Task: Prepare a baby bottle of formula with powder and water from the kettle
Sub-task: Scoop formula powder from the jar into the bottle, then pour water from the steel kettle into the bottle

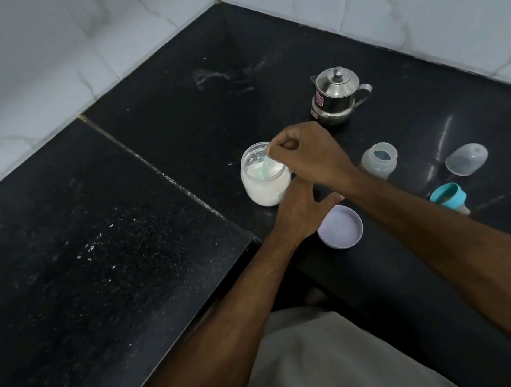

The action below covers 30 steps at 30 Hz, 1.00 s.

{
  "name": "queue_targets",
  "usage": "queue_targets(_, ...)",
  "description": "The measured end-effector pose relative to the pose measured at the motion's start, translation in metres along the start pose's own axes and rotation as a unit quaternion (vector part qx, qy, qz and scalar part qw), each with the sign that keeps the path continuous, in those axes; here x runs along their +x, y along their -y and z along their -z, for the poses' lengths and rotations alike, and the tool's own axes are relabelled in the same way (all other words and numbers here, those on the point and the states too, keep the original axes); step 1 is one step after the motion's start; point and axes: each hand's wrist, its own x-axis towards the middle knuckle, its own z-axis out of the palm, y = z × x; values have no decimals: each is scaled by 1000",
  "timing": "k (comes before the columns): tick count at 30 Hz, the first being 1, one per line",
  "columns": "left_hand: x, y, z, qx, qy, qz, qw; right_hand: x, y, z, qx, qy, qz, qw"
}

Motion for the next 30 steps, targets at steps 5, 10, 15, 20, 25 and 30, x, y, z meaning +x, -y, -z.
queue_targets(5, 3, -3, 1, -6, 4, -14, 1000, 1, -3, 6, -34, -22, 8, 999)
queue_targets(10, 9, -6, -2, 0, 23, -19, 1000, 6, -10, 22, -39, -30, 6, 999)
queue_targets(15, 17, -8, -5, -17, 33, -28, 999, 14, -19, 50, 5, -71, 7, 997)
queue_targets(20, 23, -10, -10, -36, 50, -31, 998, 30, -33, 91, 45, -125, -21, 991)
queue_targets(25, 29, -14, -19, -46, 79, -39, 995, 52, -63, 121, 118, -190, -110, 968)
queue_targets(30, 37, -17, -27, -50, 92, -48, 993, 71, -98, 124, 118, -194, -162, 960)
